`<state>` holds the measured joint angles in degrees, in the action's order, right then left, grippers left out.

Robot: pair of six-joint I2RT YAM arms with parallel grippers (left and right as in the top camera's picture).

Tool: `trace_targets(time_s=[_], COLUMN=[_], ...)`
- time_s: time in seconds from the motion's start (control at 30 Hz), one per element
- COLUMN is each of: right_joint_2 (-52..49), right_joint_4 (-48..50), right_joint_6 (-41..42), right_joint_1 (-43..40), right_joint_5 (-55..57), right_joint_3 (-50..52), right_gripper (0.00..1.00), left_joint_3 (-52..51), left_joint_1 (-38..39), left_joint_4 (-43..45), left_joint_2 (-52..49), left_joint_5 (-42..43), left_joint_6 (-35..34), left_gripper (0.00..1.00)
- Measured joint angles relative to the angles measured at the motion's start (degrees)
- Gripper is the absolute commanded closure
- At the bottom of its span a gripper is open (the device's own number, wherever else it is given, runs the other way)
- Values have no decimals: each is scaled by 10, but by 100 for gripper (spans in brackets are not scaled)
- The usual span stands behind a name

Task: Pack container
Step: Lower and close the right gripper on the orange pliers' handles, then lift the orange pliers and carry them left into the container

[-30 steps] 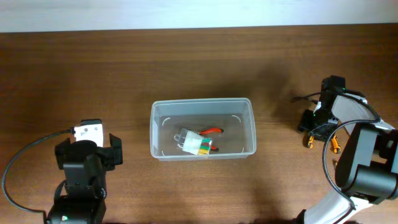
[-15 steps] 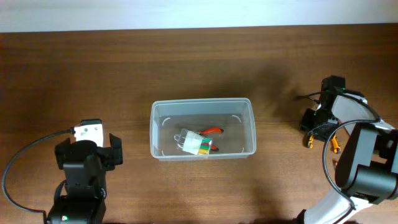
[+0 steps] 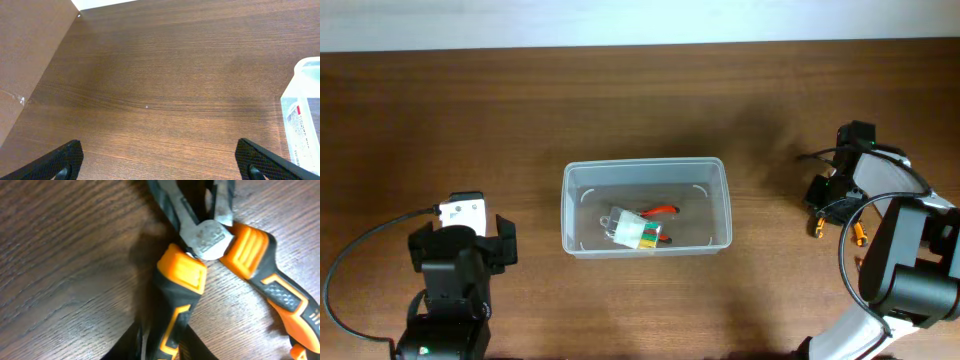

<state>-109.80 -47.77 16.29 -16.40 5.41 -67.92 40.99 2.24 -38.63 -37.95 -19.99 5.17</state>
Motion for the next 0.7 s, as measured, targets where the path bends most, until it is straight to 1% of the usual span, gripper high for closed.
trace_targets(time_s=[0.1, 0.2, 0.3, 0.4, 0.5, 0.7], right_joint_2=[0, 0, 0, 0, -1, -2], right_joint_4=[-2, -4, -6, -7, -14, -68], right_joint_6=[0, 0, 0, 1, 1, -3], right_joint_1=[0, 0, 0, 0, 0, 0], right_joint_5=[6, 10, 10, 10, 11, 10], right_joint_3=[0, 0, 0, -1, -2, -21], right_gripper=[83, 90, 94, 94, 96, 96], left_joint_3=[0, 0, 0, 0, 0, 0], left_joint_1=[0, 0, 0, 0, 0, 0], left_joint_4=[0, 0, 0, 0, 0, 0], left_joint_2=[0, 0, 0, 0, 0, 0], left_joint_5=[0, 0, 0, 0, 0, 0], left_joint_6=[0, 0, 0, 0, 0, 0], left_gripper=[1, 1, 1, 1, 1, 1])
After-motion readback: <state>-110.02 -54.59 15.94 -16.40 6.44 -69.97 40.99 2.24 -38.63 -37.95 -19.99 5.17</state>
